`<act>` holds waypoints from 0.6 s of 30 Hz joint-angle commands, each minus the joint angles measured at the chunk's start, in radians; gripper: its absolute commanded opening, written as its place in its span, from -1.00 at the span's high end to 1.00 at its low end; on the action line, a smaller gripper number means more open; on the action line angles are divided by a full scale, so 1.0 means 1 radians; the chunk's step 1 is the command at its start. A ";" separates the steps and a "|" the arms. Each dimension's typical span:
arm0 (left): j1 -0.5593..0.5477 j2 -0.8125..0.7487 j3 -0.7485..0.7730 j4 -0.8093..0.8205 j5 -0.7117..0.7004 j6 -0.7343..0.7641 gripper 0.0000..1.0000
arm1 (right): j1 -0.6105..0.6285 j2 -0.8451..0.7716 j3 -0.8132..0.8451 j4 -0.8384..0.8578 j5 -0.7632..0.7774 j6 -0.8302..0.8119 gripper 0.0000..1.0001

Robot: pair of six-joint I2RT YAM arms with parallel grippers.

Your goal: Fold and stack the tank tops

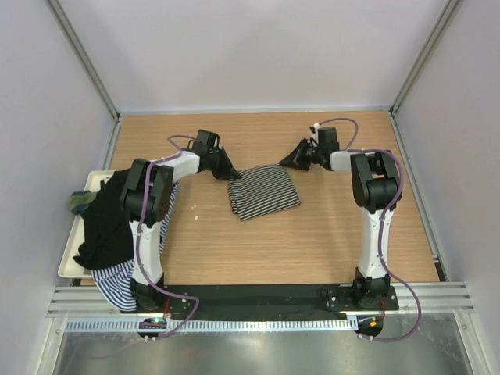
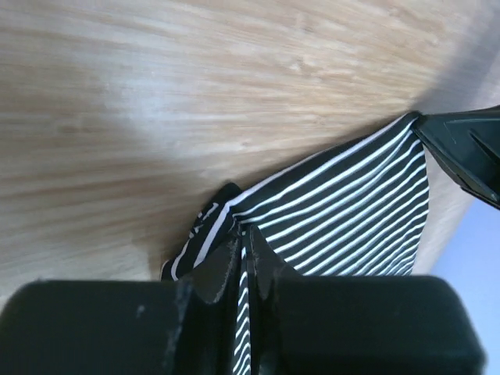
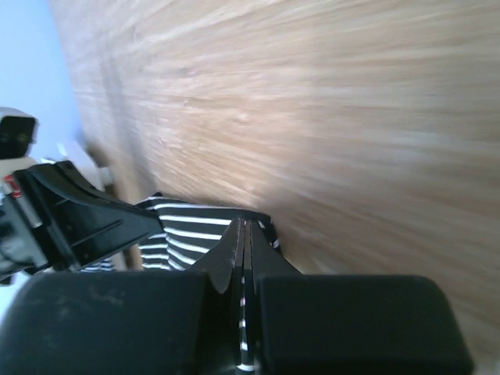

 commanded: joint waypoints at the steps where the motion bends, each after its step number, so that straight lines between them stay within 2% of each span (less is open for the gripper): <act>1: 0.009 -0.008 0.034 0.035 -0.007 -0.001 0.88 | -0.042 -0.011 0.028 0.088 -0.040 0.059 0.98; 4: -0.022 -0.121 -0.023 0.035 -0.093 0.030 0.84 | -0.042 -0.071 -0.016 0.063 -0.026 0.025 0.98; 8: -0.063 -0.283 -0.090 0.026 -0.139 0.051 0.78 | -0.038 -0.314 -0.220 0.120 -0.020 0.026 0.96; 12: -0.123 -0.410 -0.163 0.014 -0.144 0.044 0.75 | -0.009 -0.522 -0.343 0.042 -0.005 -0.055 0.90; 15: -0.168 -0.483 -0.235 0.014 -0.143 0.027 0.74 | 0.013 -0.609 -0.421 0.016 -0.050 -0.073 0.86; 18: -0.198 -0.509 -0.301 0.024 -0.107 -0.004 0.74 | 0.040 -0.624 -0.470 0.000 -0.084 -0.084 0.86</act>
